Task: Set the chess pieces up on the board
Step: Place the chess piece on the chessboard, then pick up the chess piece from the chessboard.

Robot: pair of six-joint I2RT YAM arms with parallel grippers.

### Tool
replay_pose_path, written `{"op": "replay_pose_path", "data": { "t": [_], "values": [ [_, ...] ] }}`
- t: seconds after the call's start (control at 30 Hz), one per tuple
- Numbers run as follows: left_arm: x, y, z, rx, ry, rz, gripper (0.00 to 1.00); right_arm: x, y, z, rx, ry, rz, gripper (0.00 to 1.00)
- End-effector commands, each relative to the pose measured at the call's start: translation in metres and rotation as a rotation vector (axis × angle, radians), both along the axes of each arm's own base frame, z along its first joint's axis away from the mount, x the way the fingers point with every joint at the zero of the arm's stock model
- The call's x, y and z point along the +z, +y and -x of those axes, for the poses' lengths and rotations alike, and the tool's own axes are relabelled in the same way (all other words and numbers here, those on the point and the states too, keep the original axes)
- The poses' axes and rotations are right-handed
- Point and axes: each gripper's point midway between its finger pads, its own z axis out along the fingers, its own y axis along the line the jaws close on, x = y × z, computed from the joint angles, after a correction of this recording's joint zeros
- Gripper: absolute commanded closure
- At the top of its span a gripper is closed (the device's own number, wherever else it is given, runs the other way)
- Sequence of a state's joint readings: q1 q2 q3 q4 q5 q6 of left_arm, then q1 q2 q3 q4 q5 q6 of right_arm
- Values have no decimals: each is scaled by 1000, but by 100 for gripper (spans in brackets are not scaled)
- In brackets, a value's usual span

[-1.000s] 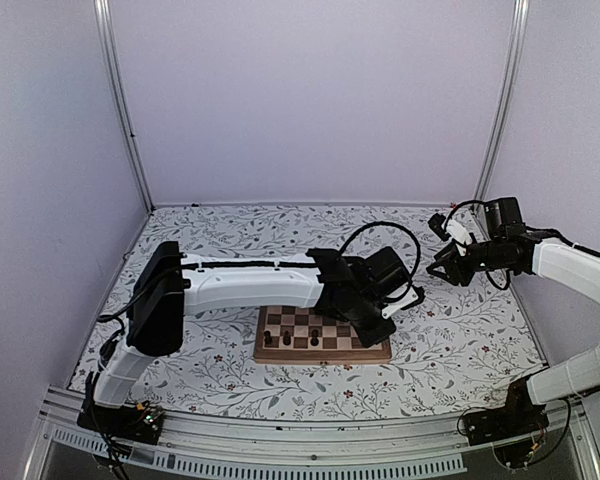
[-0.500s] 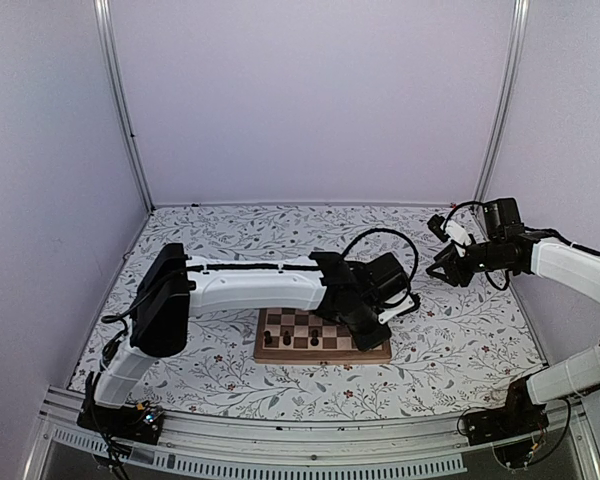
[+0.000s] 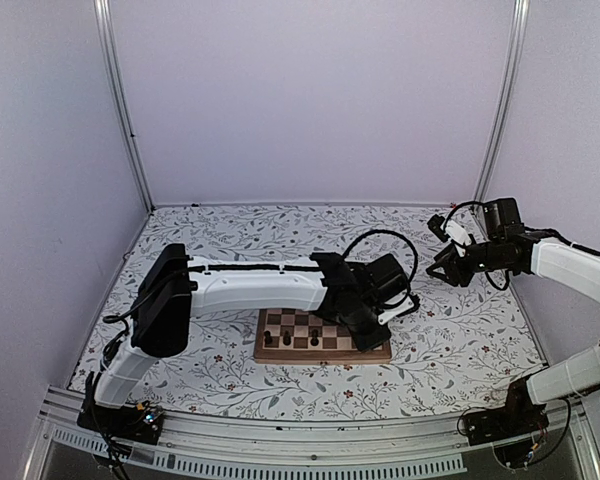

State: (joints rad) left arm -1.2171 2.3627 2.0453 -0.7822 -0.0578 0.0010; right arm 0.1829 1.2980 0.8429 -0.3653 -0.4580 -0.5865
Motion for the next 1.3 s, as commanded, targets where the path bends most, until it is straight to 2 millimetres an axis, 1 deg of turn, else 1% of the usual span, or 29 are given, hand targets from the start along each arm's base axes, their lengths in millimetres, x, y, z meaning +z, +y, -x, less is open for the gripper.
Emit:
{"op": "replay_pose_path", "data": {
  "t": [0.0,0.07,0.13,0.23,0.33,0.37,0.4,0.43,0.47,0.53,0.57,0.6,0.67,0.77,0.83,0.87,0.9,1.03,1.17,1.27],
  "values": [
    [20,-4,-5,23,-15,49,61,-4,0,0,-5,10,-5,55],
    [38,-5,-8,25,-40,77,59,-4,0,0,-4,11,-7,55],
    [66,-2,-11,31,-70,118,58,-4,1,0,-2,13,-9,55],
    [121,10,-13,40,-109,205,57,-5,2,0,1,15,-11,55],
    [175,32,-20,34,-157,311,56,-3,4,-1,11,19,-22,55],
    [193,41,-28,58,-178,356,54,0,6,-1,22,20,-30,55],
    [205,52,-39,96,-203,389,52,3,9,1,39,25,-41,55],
    [219,63,-52,146,-237,425,52,8,13,2,58,27,-54,55],
    [226,78,-70,212,-274,442,52,12,18,6,95,36,-75,55],
    [231,107,-96,343,-341,462,52,17,29,11,152,42,-83,57],
    [226,120,-105,388,-360,465,52,16,37,14,180,55,-73,58],
    [217,133,-109,420,-367,475,52,16,44,17,210,52,-47,59],
    [204,153,-119,472,-366,494,52,8,59,21,260,69,20,62],
    [185,184,-133,568,-389,528,51,-6,86,31,352,97,112,66],
    [176,203,-142,636,-362,578,50,-24,99,35,397,141,177,68],
    [176,209,-144,659,-341,593,50,-26,106,35,418,146,198,69],
    [180,211,-145,663,-342,598,49,-36,112,37,437,172,223,71],
    [195,217,-143,667,-372,618,49,-48,135,37,491,197,264,71],
    [210,222,-140,664,-398,642,49,-55,148,36,521,205,287,69],
    [221,228,-138,666,-424,653,48,-63,153,44,559,224,316,66]
  ]
}}
